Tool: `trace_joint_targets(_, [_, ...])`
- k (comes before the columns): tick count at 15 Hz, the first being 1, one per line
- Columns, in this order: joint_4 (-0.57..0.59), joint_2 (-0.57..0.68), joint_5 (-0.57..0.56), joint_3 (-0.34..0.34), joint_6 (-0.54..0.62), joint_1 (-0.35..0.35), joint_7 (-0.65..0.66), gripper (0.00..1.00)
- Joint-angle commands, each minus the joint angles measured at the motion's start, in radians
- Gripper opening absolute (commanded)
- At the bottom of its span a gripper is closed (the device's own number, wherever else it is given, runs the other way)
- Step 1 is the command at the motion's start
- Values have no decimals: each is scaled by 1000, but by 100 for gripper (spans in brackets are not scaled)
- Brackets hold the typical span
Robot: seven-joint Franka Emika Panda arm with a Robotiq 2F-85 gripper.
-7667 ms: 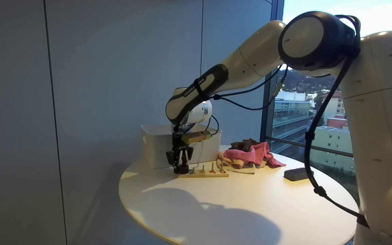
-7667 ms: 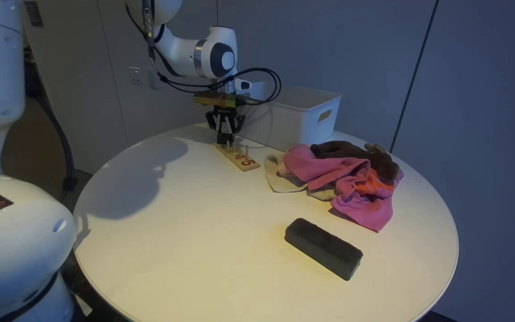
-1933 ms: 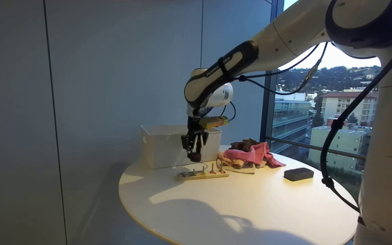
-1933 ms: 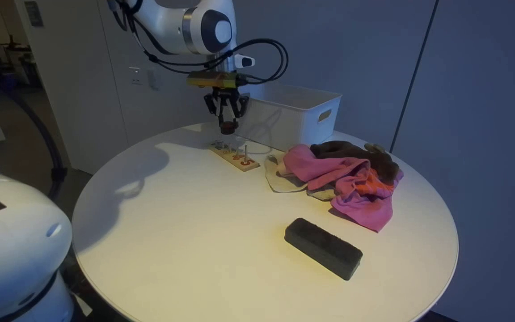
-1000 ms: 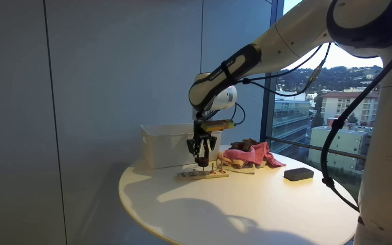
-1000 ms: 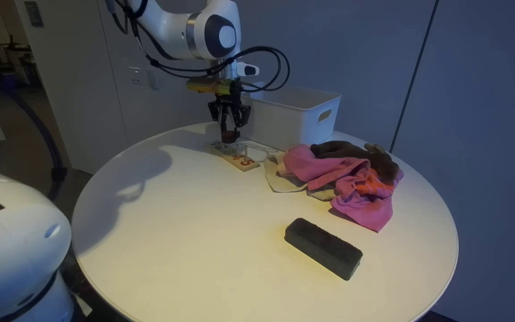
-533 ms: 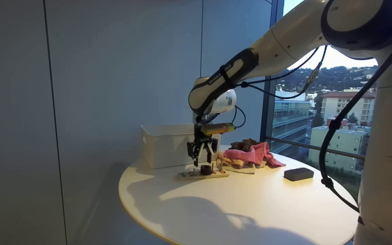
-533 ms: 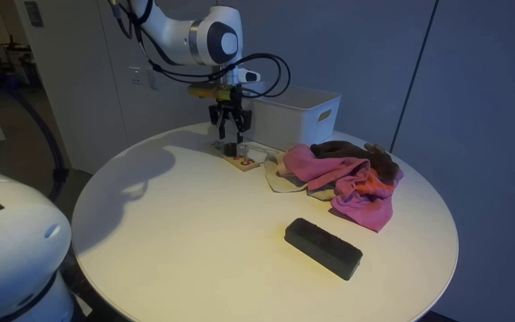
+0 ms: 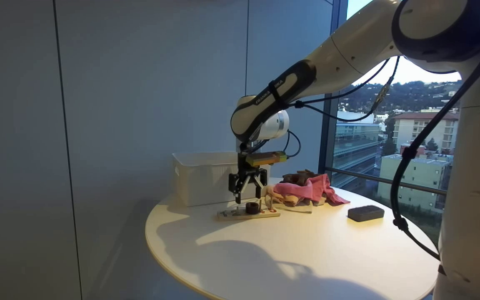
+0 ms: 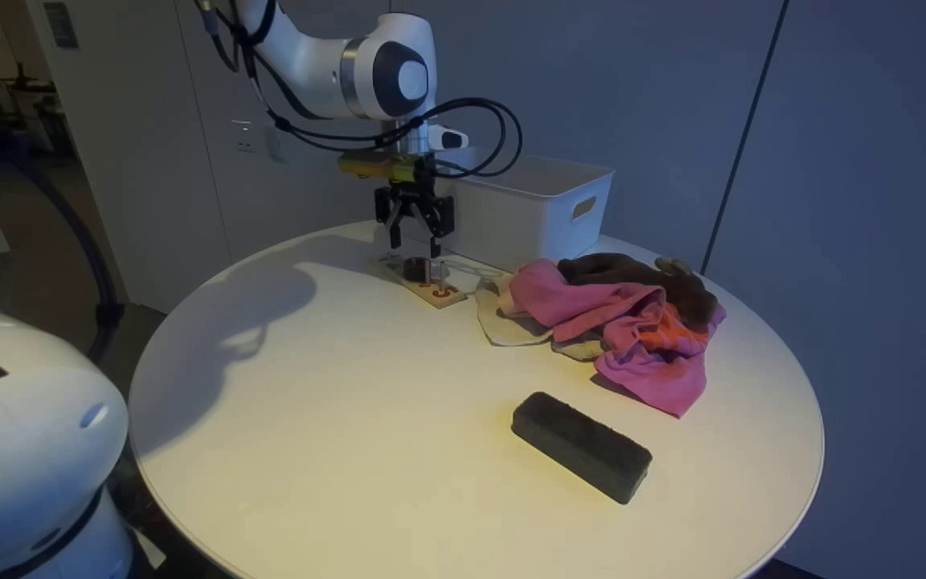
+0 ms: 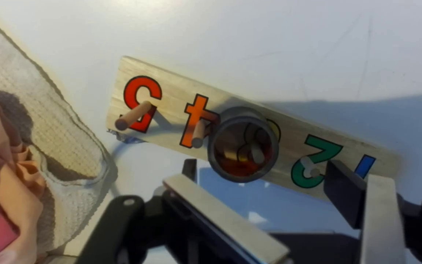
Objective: Move the black item across the object
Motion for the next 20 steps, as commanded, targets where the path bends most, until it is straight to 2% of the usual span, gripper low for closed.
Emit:
trace_joint_targets(1, [7, 6, -33, 0, -1, 0, -20, 100])
trace_joint_targets(3, [12, 9, -45, -2, -28, -4, -89, 100])
trace_joint_targets(5, [12, 7, -26, -5, -41, -13, -215, 100])
trace_joint_targets(9, [-4, 0, -58, -17, -16, -26, -444, 100])
trace_joint_targets(13, [-1, 20, -42, -17, -5, -36, -618, 100])
trace_joint_targets(20, [3, 63, -3, 7, 10, -31, -762, 100])
